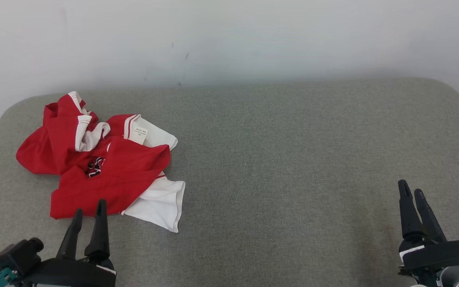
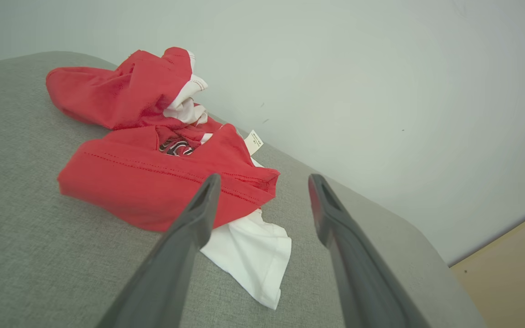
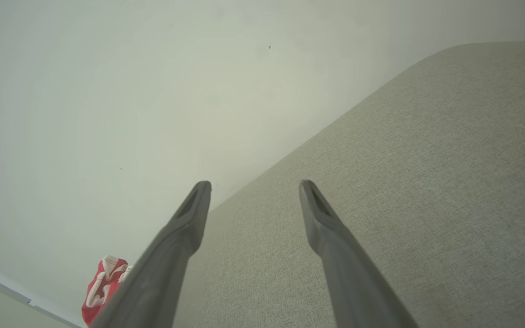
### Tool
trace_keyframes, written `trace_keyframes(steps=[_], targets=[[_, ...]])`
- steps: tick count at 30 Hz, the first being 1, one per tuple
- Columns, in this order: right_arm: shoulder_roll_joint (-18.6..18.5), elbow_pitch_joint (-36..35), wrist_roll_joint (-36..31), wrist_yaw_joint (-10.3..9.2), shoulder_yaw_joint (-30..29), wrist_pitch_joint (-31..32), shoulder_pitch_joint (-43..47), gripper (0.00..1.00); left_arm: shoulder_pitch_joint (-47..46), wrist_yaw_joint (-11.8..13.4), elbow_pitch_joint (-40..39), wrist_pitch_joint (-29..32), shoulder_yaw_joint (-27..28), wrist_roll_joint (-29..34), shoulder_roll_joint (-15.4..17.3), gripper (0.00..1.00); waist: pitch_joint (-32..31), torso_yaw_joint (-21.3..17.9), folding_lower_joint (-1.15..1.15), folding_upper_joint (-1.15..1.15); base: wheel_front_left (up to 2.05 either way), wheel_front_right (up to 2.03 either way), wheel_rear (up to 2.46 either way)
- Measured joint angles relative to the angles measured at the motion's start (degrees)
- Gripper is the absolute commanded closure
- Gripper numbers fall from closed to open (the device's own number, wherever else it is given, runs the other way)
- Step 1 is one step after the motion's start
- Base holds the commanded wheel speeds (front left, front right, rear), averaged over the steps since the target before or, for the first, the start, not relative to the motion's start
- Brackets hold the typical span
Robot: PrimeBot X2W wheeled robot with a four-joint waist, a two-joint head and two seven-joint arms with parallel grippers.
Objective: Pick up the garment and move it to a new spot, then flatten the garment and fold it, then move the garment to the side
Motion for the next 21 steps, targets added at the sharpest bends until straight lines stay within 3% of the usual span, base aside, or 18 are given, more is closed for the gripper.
trace_keyframes(steps=[21], targets=[[-2.6, -2.0, -17.3, -2.91, 5.2, -4.4, -0.1, 0.00, 0.3, 2.8, -2.6, -4.4, -2.6, 16.5, 1.7, 0.00, 0.1, -0.1, 0.00, 0.00, 0.00, 0.00, 0.00]])
